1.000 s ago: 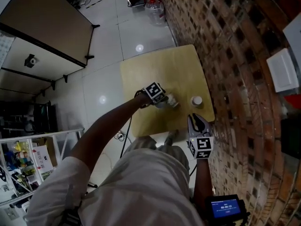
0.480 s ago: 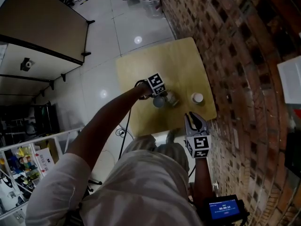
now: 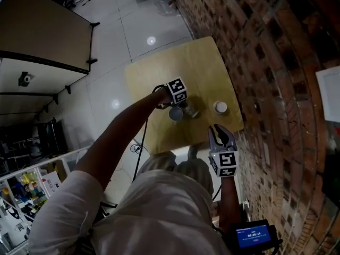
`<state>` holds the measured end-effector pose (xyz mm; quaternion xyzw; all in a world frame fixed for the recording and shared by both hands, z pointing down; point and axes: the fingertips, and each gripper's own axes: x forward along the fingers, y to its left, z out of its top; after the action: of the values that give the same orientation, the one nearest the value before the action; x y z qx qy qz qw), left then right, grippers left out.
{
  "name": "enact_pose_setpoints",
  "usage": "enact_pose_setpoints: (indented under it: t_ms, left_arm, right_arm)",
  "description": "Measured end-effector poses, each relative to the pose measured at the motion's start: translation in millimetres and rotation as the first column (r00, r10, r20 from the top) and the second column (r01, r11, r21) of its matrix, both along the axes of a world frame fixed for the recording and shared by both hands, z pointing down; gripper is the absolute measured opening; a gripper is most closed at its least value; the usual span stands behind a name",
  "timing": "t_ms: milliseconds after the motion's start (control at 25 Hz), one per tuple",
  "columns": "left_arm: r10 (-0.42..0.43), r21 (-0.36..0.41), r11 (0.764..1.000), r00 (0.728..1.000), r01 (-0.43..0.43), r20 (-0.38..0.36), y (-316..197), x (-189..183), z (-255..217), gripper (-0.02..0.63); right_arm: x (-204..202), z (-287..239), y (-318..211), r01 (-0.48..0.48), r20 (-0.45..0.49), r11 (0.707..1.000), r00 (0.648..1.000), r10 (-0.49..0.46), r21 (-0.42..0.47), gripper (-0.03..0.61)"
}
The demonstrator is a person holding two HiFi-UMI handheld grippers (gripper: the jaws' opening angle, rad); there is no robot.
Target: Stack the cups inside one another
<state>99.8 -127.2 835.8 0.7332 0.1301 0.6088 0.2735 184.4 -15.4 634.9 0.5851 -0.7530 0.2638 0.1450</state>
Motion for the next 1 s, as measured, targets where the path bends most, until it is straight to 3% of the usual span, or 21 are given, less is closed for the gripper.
enact_pose_setpoints:
  t_ms: [240, 680, 1000]
  left_arm:
    - [0.02, 0.003, 1.0, 1.0, -0.02, 0.011, 4.3, 3.5, 6.4, 0.115]
    - [-0.031, 0.018, 0.999, 0.999, 0.03, 0.014, 3.6, 8.8, 8.5, 0.086]
    - [-0.031, 0.076, 0.997, 0.999, 0.034, -0.04, 7.4, 17.7, -3.8, 0.057]
  right_arm:
    - [7.4, 5.6, 6.9, -0.018, 0.0, 1.0, 1.0, 0.018, -0.017, 0.077]
    - [8.7, 8.5, 17.2, -0.031, 0.001, 0.999, 1.0, 0.031, -0.014, 0.077]
    - [9.1, 7.9, 29.2, -0.052, 0.018, 0.999, 0.998, 0.052, -0.015, 0.077]
